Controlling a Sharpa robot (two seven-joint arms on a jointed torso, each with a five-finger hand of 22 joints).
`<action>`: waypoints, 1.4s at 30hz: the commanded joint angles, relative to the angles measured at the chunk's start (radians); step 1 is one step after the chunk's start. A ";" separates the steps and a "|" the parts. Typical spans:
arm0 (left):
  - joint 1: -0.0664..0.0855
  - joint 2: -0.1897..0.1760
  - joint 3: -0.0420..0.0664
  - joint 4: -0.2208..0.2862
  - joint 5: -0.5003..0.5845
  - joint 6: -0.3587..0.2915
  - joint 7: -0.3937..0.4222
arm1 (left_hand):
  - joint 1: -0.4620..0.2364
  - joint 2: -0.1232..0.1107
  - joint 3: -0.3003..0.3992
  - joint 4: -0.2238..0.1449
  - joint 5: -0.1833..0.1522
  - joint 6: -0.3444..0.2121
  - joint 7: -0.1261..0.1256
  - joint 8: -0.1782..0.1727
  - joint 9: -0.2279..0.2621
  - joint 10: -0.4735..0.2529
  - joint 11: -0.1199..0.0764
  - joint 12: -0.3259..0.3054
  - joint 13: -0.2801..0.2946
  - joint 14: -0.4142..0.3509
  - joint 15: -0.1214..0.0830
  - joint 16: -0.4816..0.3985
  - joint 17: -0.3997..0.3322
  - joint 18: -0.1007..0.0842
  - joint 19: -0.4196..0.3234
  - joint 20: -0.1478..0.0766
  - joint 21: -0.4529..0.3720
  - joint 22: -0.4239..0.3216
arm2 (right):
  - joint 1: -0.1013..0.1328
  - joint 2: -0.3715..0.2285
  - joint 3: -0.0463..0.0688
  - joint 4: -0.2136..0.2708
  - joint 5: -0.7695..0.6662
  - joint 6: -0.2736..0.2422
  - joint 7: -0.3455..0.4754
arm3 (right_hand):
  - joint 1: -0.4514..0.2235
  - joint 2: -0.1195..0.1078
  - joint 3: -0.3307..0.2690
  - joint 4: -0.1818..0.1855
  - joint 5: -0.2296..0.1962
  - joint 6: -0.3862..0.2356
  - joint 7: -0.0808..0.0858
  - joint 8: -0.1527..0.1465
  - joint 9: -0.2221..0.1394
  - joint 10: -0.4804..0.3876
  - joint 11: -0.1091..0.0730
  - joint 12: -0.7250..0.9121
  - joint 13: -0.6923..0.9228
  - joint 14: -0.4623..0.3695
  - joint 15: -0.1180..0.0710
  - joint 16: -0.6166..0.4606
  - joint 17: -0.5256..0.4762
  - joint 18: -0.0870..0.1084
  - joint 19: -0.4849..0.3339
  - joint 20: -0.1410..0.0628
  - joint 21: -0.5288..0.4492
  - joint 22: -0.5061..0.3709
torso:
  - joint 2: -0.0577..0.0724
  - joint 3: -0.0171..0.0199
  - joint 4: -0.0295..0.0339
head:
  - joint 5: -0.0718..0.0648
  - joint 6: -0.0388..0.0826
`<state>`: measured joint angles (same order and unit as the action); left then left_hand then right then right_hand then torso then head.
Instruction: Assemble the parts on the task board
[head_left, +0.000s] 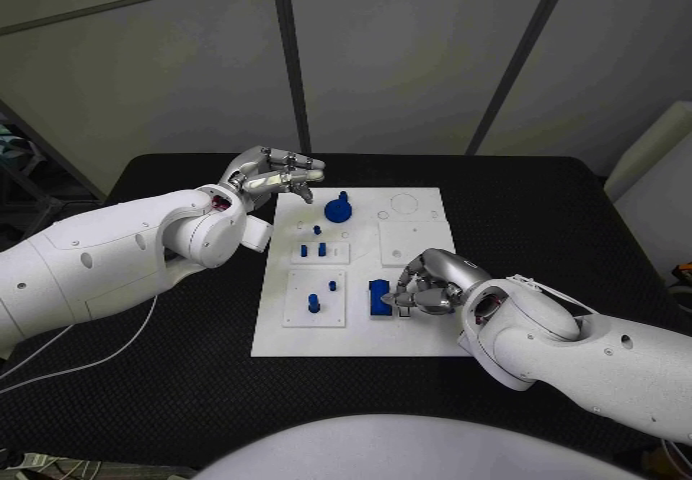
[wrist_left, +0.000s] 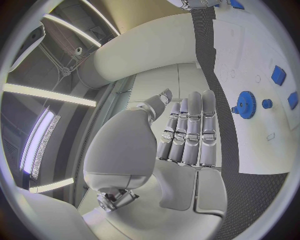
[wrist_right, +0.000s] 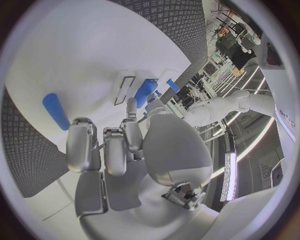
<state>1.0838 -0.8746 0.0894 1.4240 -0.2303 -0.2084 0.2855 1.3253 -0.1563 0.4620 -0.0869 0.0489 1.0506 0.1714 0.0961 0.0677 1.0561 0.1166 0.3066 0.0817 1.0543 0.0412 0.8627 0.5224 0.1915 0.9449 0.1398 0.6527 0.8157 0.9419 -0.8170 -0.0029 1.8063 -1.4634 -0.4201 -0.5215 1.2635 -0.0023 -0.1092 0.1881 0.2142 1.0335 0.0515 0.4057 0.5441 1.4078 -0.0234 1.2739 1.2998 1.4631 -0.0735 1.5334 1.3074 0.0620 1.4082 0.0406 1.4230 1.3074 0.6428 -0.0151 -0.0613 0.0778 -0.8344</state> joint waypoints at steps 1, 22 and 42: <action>0.001 0.000 0.001 0.002 0.002 0.007 0.006 | -0.001 0.010 -0.006 -0.002 -0.001 -0.003 0.004 -0.006 0.000 -0.006 -0.002 0.006 0.001 -0.006 0.003 -0.003 -0.001 -0.011 0.003 0.006 -0.005 -0.001 | 0.001 -0.003 0.000 0.003 -0.013 -0.012 0.005 | 0.012 0.001 0.000 -0.006 -0.003 0.003 -0.004 0.002 0.001 0.006 0.001 0.007 0.001 0.093 -0.007 0.000 0.192 -0.006 0.002 -0.005 0.003 0.028 | 0.000 0.0005 -0.0026 | 0.000 -0.001; 0.001 -0.006 0.001 0.003 0.002 0.005 0.010 | -0.001 0.011 -0.006 -0.002 -0.001 -0.003 0.005 -0.006 0.000 -0.007 -0.002 0.007 0.001 -0.007 0.003 -0.003 -0.002 -0.011 0.003 0.006 -0.006 -0.002 | 0.002 -0.239 0.001 0.063 0.046 -0.069 0.180 | 0.045 0.012 -0.014 -0.013 0.020 -0.037 0.037 -0.127 -0.084 -0.021 0.035 -0.044 -0.034 0.088 0.020 -0.011 0.173 0.001 -0.020 0.018 -0.020 -0.002 | -0.001 -0.0012 -0.0064 | -0.033 0.012; 0.000 -0.005 0.000 0.003 0.002 0.009 0.011 | -0.001 0.011 -0.006 -0.002 -0.001 -0.003 0.005 -0.006 0.000 -0.007 -0.002 0.007 0.001 -0.007 0.003 -0.003 -0.002 -0.011 0.003 0.006 -0.006 -0.002 | 0.000 -0.212 0.000 0.006 -0.066 0.007 0.040 | -0.006 -0.015 -0.079 0.036 0.111 0.036 0.021 -0.141 -0.117 -0.017 0.022 -0.052 -0.035 0.088 0.010 -0.014 0.170 0.001 -0.018 0.011 -0.021 0.001 | -0.001 -0.0002 -0.0067 | -0.041 0.007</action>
<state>1.0832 -0.8791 0.0892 1.4244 -0.2302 -0.2084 0.2863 1.3252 -0.1564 0.4620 -0.0870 0.0489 1.0506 0.1715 0.0961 0.0677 1.0562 0.1165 0.3066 0.0813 1.0543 0.0413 0.8627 0.5218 0.1916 0.9449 0.1397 0.6528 0.8149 0.9410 -1.0314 -0.0031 1.8154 -1.4954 -0.4487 -0.4381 1.2685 -0.0184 -0.1821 0.2251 0.3200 1.0610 0.0718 0.2698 0.4284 1.3881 0.0037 1.2257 1.2652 1.4668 -0.0589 1.5235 1.3073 0.0621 1.3920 0.0535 1.4045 1.3079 0.6414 -0.0156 -0.0679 0.0364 -0.8248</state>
